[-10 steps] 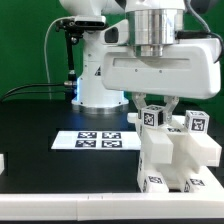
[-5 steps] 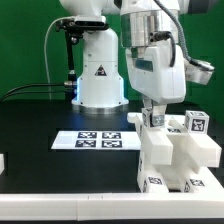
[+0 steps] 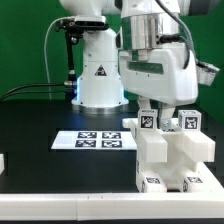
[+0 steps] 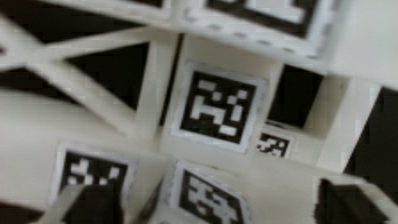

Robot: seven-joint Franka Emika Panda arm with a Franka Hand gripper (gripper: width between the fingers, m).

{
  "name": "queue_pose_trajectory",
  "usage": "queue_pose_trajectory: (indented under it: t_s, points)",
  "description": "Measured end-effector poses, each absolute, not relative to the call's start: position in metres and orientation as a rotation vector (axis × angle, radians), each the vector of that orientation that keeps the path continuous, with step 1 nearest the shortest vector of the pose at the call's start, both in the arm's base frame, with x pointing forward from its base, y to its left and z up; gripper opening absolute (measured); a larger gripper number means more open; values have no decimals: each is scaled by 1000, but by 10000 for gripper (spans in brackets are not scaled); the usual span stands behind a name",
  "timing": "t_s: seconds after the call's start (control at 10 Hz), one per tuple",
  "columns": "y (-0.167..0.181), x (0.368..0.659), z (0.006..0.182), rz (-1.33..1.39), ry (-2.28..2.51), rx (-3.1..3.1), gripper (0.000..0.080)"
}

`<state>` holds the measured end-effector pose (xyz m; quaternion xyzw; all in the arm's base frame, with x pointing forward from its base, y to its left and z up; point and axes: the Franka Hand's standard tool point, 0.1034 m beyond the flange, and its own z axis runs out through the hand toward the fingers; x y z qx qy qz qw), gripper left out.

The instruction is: Assemble chair

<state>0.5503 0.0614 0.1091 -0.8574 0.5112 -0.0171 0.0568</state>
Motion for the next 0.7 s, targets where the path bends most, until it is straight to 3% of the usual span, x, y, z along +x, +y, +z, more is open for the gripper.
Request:
queue_pose_trajectory:
  t_s: [0.7]
  points:
    - [61, 551, 110, -102, 682, -2974, 649]
